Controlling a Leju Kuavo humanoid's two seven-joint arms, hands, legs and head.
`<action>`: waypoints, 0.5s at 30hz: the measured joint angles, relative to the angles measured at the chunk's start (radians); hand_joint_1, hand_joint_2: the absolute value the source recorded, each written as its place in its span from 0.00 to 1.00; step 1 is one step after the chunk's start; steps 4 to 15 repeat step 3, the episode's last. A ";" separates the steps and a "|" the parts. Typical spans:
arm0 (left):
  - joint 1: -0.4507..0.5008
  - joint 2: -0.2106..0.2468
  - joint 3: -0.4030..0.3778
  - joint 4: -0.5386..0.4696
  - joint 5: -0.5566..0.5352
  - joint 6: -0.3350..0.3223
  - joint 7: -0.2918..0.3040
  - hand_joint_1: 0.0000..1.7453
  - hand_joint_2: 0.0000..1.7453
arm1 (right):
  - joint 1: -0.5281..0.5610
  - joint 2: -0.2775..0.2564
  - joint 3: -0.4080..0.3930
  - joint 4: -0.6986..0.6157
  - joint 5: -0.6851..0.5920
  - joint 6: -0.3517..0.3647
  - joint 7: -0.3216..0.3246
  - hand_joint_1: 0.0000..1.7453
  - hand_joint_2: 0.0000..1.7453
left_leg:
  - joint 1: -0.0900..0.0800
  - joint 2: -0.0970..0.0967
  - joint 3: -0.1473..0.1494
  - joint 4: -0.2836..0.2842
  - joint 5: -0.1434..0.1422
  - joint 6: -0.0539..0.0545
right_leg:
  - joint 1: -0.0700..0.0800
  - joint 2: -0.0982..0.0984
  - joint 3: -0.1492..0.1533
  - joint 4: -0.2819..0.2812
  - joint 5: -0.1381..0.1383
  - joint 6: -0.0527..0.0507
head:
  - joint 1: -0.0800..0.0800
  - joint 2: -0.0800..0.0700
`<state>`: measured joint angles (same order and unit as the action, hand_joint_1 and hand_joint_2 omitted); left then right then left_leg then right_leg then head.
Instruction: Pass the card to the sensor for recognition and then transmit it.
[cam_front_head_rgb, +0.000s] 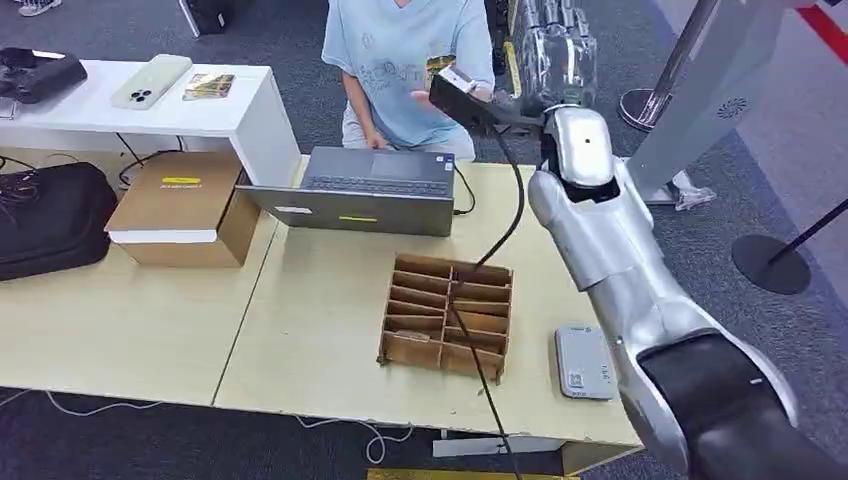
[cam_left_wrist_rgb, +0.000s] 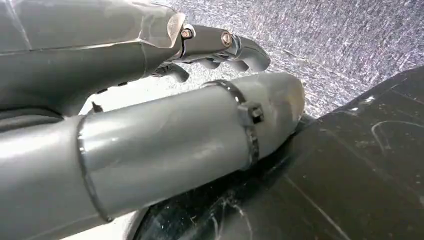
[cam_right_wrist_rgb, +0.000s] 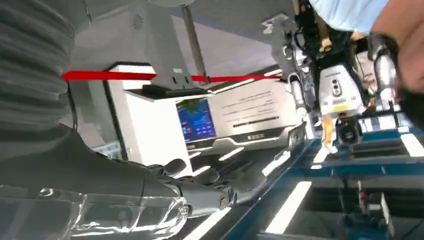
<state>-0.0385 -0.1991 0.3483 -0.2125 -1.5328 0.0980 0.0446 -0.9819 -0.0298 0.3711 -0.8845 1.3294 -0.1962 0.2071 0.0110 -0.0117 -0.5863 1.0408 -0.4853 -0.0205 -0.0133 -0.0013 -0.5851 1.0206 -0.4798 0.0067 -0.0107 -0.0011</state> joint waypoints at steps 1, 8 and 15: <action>0.000 0.000 0.000 0.000 0.000 0.001 0.004 0.00 0.00 | 0.035 -0.012 -0.015 -0.043 -0.011 -0.014 -0.005 0.00 1.00 | 0.000 0.000 0.000 0.000 0.000 0.000 | 0.000 0.000 0.000 0.000 0.000 0.000 | -0.001 0.000; 0.001 -0.001 0.000 0.000 0.001 0.001 0.006 0.00 0.00 | 0.107 -0.030 -0.053 -0.136 -0.104 -0.025 -0.065 0.00 1.00 | 0.000 -0.001 0.000 0.000 0.000 0.000 | 0.000 0.000 0.001 0.000 0.000 0.000 | -0.001 0.000; 0.001 -0.001 0.000 0.000 0.001 0.001 0.006 0.00 0.00 | 0.107 -0.030 -0.053 -0.136 -0.104 -0.025 -0.065 0.00 1.00 | 0.000 -0.001 0.000 0.000 0.000 0.000 | 0.000 0.000 0.001 0.000 0.000 0.000 | -0.001 0.000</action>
